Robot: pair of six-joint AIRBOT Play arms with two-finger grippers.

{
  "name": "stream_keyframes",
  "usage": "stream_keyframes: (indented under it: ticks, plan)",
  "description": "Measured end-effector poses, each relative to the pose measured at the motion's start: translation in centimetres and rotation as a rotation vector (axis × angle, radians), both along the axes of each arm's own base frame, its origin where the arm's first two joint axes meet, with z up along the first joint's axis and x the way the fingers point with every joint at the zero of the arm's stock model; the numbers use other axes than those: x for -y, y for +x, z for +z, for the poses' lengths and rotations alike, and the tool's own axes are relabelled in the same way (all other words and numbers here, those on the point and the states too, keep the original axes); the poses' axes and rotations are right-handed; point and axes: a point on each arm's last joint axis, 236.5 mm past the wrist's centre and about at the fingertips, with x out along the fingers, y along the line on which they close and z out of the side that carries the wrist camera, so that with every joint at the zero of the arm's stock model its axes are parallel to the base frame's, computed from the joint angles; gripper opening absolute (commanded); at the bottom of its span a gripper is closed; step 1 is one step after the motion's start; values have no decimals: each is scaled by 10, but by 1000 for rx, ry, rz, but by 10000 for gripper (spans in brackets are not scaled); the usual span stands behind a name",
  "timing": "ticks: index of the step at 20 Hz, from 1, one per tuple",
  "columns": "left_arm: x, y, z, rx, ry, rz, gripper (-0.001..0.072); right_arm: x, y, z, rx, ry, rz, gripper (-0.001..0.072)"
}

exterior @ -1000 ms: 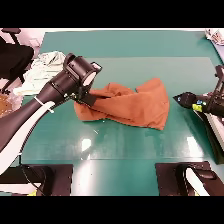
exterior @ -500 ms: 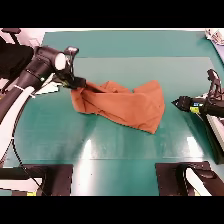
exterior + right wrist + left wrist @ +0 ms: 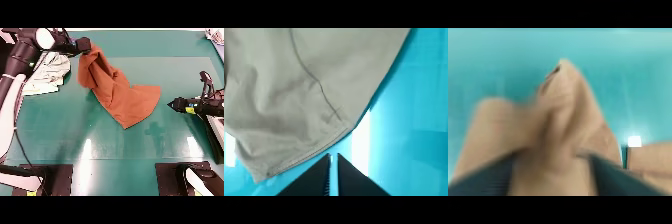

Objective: Fold the shirts.

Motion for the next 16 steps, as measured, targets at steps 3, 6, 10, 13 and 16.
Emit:
stream_keyframes:
  ticks: [3, 6, 10, 13, 16]
  plan:
    - [-5, 22, -36, -35, 9, 24, 600, -15, -4, -2, 4, -19, 58, 110]
    - [-34, 39, -43, -34, 32, 80, 600, -22, -7, -4, 2, -41, 95, 396]
    - [-94, 38, -44, -113, 126, 158, 600, -26, -17, -18, -38, -37, 104, 465]
    - [-122, 13, -68, -247, 264, 127, 600, -38, -29, -37, -98, 46, 71, 465]
    - [-138, -4, -86, -335, 346, 96, 602, -54, -39, -56, -152, 164, 17, 465]
